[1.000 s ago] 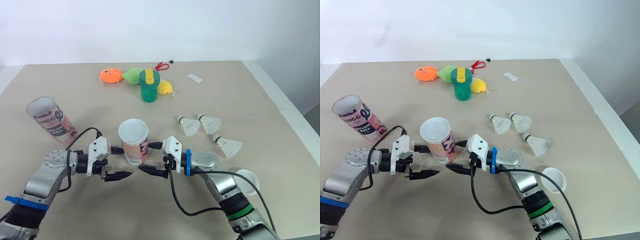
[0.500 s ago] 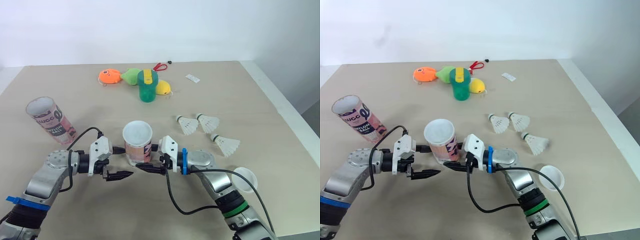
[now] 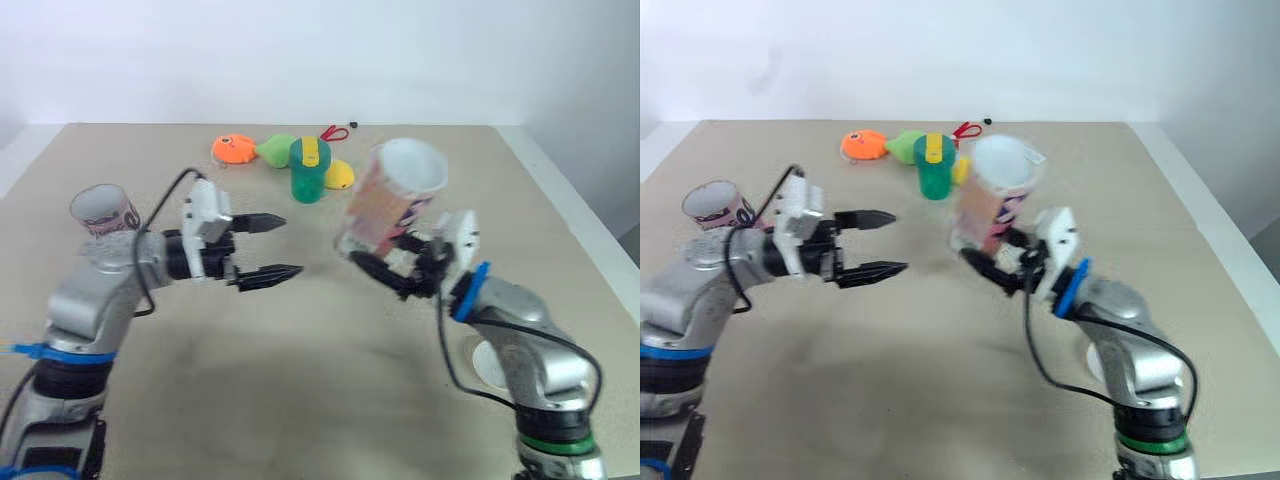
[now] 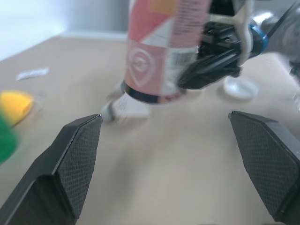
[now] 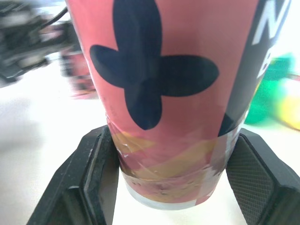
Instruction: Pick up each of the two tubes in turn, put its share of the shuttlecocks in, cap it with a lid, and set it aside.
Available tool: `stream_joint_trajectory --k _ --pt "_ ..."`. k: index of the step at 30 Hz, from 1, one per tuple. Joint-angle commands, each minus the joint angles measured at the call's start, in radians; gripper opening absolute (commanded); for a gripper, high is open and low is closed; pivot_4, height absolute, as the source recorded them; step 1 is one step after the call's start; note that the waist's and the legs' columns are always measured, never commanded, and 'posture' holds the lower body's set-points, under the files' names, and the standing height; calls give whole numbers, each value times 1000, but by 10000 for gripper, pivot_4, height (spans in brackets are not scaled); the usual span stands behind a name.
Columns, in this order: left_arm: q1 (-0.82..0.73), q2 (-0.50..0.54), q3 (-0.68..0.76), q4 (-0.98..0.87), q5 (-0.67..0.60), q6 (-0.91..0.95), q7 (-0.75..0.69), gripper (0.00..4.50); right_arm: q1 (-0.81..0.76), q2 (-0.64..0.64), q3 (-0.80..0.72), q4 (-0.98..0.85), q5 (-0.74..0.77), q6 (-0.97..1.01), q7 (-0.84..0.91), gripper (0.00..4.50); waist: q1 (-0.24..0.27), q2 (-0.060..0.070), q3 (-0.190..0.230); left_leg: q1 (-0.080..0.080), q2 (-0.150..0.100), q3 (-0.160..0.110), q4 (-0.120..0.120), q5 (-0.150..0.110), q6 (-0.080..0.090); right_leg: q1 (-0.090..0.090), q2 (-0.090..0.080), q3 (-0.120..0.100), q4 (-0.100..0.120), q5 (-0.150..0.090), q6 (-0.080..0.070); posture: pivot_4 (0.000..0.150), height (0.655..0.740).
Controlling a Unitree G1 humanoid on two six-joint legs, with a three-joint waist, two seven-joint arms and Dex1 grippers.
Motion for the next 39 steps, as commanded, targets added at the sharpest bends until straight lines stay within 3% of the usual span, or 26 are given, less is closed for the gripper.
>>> stream_joint_trajectory --k 1,7,14,21,24,27,28,39 --pt "-79 -87 -61 35 33 -38 33 45000 47 -53 -178 -29 8 -17 -76 30330 -2 0 0 0 -1 1 0 0 0 0 0 3 0 1 1 1500 7400" --pt "-147 -212 -152 112 109 -111 42 45000 163 -110 -409 110 -7 -50 -136 30330 -13 1 0 1 -2 1 0 0 0 0 0 5 0 0 3 1500 7400" --pt "-94 -280 -208 121 153 -141 57 45000 216 -94 -447 390 -99 -143 -236 30330 -15 4 -2 7 -3 2 -1 0 1 5 1 8 0 1 4 1500 7400" --pt "-44 -291 -213 63 157 -121 90 45000 226 -99 -405 537 -147 -180 -284 30330 -17 11 -3 12 -5 3 1 1 2 10 1 12 0 -1 13 1500 7400" --pt "-33 -288 -210 50 158 -115 99 45000 234 -101 -400 546 -142 -170 -282 30330 -17 11 -3 11 -6 2 3 1 2 12 1 14 0 -1 15 1500 7400" --pt "-28 -280 -208 49 158 -114 102 45000 253 -105 -396 531 -140 -159 -278 43184 -16 11 -3 10 -7 2 7 1 2 12 1 15 0 0 17 1500 7400" --pt "-27 -275 -210 53 163 -118 101 45000 261 -104 -399 525 -137 -160 -278 44840 -16 11 -3 9 -7 1 8 1 2 12 1 15 0 0 17 1500 7400" --pt "-29 -261 -207 89 173 -136 94 45000 392 -75 -483 346 -29 -158 -262 44840 -14 12 -3 6 -8 2 10 1 3 12 1 18 -1 0 20 1500 7400"
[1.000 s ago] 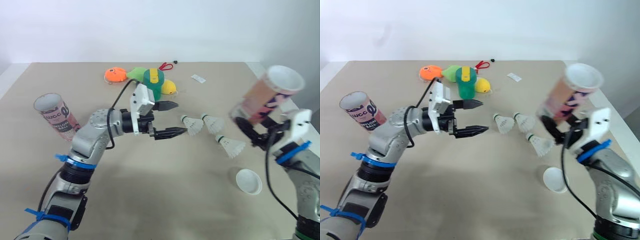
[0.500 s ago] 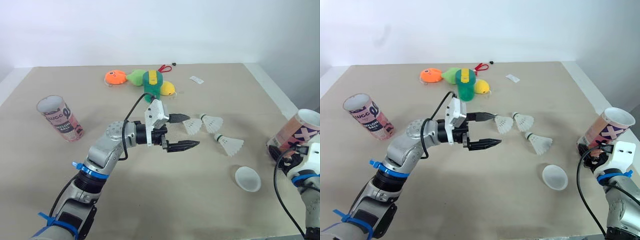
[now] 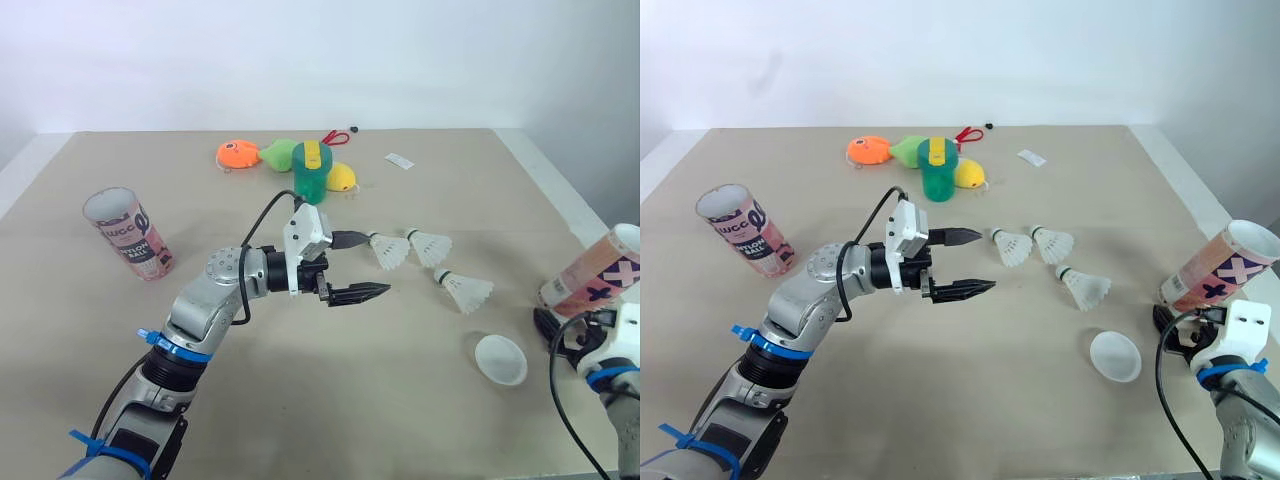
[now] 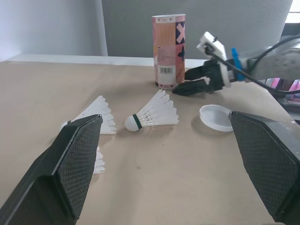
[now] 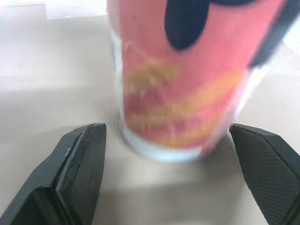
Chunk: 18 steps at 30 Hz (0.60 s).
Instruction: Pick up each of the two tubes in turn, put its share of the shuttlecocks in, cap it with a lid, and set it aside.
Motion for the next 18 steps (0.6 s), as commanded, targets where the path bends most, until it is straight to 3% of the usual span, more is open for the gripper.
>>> stream_joint_trajectory --k 1,7,11,13,15,18 --pt "-5 4 17 -6 6 -22 -3 45000 50 5 -81 -110 65 0 15 44840 0 0 0 0 0 0 0 0 0 0 0 0 0 0 0 1500 7400" --pt "33 31 42 -2 29 -31 22 45000 145 -10 -150 -306 210 21 104 44840 -5 1 0 0 0 0 0 0 0 0 0 1 0 0 0 1500 7400" --pt "89 54 129 -24 25 -30 89 45000 71 -88 -87 -530 403 127 132 44840 -23 3 1 1 1 0 1 0 0 0 1 2 0 2 0 1500 7400" --pt "182 79 201 -50 39 -58 144 45000 -70 -142 85 -638 458 189 136 44840 -32 3 1 2 1 0 1 0 1 0 2 3 0 4 0 1500 7400" --pt "272 95 252 -88 59 -81 201 45000 -179 -174 257 -690 431 208 172 44840 -51 2 1 3 2 0 -1 0 1 0 7 11 0 6 -2 1500 7400" --pt "377 69 316 -160 72 -109 309 45000 -272 -198 439 -671 342 180 252 44840 -36 -5 4 6 3 -6 -1 1 1 0 11 8 0 6 -5 1500 7400"
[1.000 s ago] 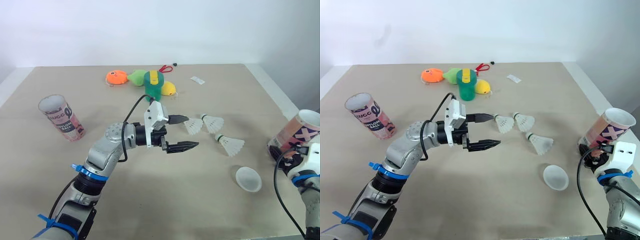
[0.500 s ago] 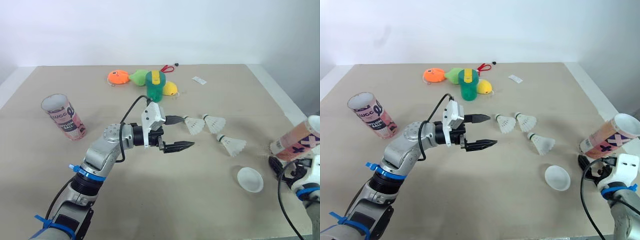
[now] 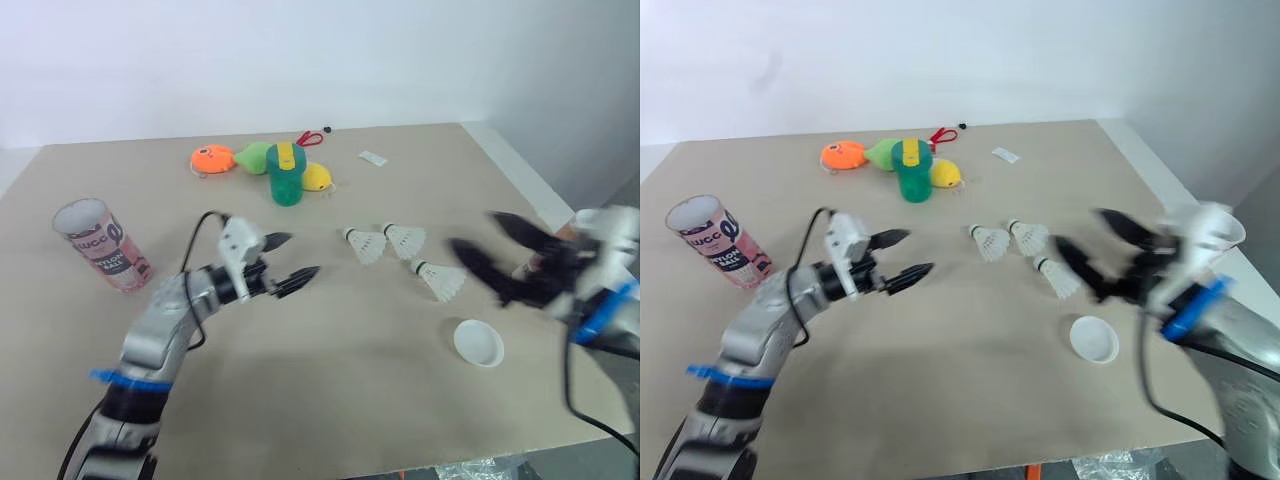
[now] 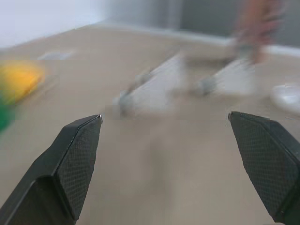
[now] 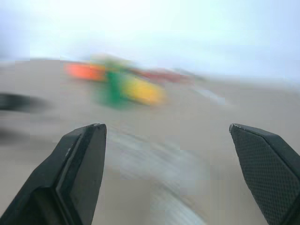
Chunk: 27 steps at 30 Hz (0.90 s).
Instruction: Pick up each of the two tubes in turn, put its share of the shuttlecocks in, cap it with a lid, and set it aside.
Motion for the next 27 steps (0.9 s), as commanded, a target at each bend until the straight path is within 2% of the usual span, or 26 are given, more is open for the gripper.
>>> stream_joint_trajectory --k 1,3,7,15,20,27 --pt "66 -28 86 -106 21 -55 124 45000 -60 -18 160 19 -87 -32 82 44840 22 -2 0 -3 0 -2 1 0 0 -1 0 -3 0 -1 -1 1500 7400" --pt "124 -59 113 -134 53 -95 201 45000 -111 0 242 67 -138 -71 127 44840 40 -2 0 -6 -1 -3 1 0 0 -2 -3 -5 -1 -2 0 1500 7400" --pt "250 -175 206 -147 118 -190 410 45000 -250 72 393 211 -239 -163 228 44840 45 -4 0 -7 -5 2 3 -2 0 -2 -10 1 -3 -2 6 1500 7400" --pt "335 -293 279 -138 190 -218 647 45000 -370 213 498 329 -323 -221 271 44840 48 -10 0 -7 -8 4 4 -3 2 -1 -12 2 -3 -1 7 1500 7400" --pt "284 -268 343 -31 193 -220 715 45000 -379 258 497 343 -316 -211 276 44840 46 -10 0 -6 -7 5 4 -3 2 -2 -10 2 -2 -1 7 1500 7400" --pt "197 -213 363 128 188 -234 698 45000 -371 280 497 351 -332 -212 278 44840 46 -10 0 -6 -5 5 5 -3 2 -2 -8 1 -2 3 2 1500 7400"
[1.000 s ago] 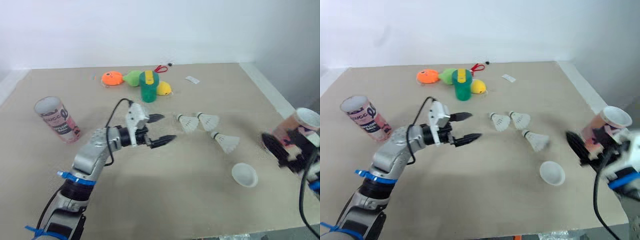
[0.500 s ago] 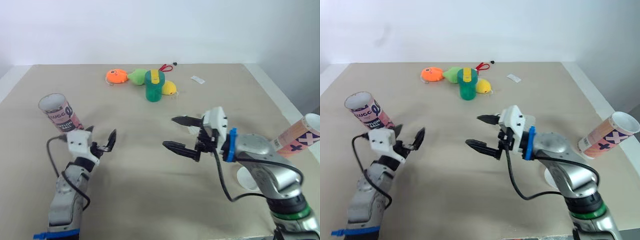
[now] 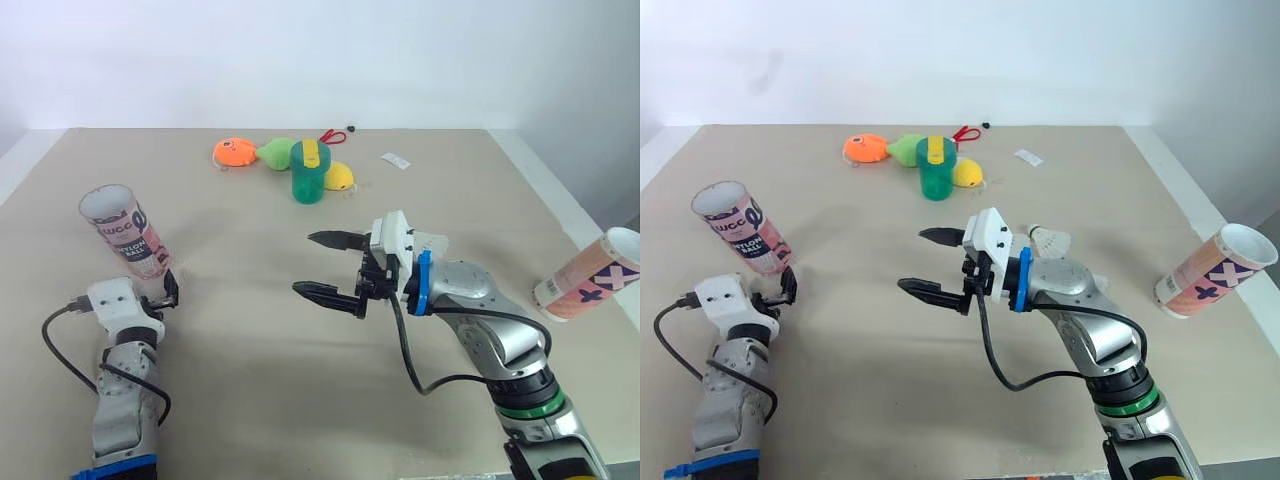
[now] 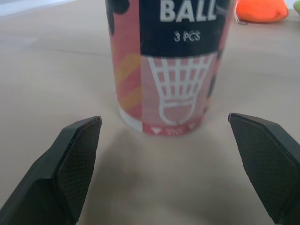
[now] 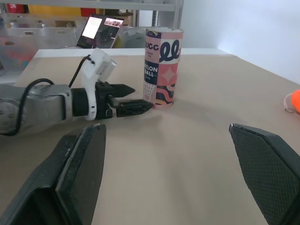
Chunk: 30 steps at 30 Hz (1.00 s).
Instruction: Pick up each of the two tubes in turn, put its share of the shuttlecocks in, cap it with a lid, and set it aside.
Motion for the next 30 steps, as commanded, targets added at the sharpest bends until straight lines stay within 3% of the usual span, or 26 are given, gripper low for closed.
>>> stream_joint_trajectory --k 1,12,24,27,30 --pt "-37 30 9 67 0 -28 -16 45000 -3 9 -20 -6 -2 -12 -1 44840 0 0 0 0 0 0 0 0 0 0 0 0 0 0 0 1500 7400" --pt "-229 118 25 344 -15 -50 -58 45000 -1 59 -54 24 4 -11 -41 44840 0 0 0 1 2 0 0 1 -1 0 3 0 1 3 -4 1500 7400" --pt "-244 112 14 378 -16 -69 -38 45000 2 72 -69 12 7 18 -68 44840 0 1 -1 1 2 0 0 2 -3 0 3 0 1 3 -3 1500 7400" --pt "-238 111 13 377 -16 -70 -36 33956 1 70 -71 14 6 19 -65 45000 0 1 -1 1 2 0 0 2 -3 0 3 0 1 3 -3 1500 7400" --pt "-236 114 11 375 -16 -72 -40 33956 0 69 -72 16 6 19 -65 45000 0 1 -1 1 2 0 0 2 -3 0 3 0 1 3 -3 1500 7400"
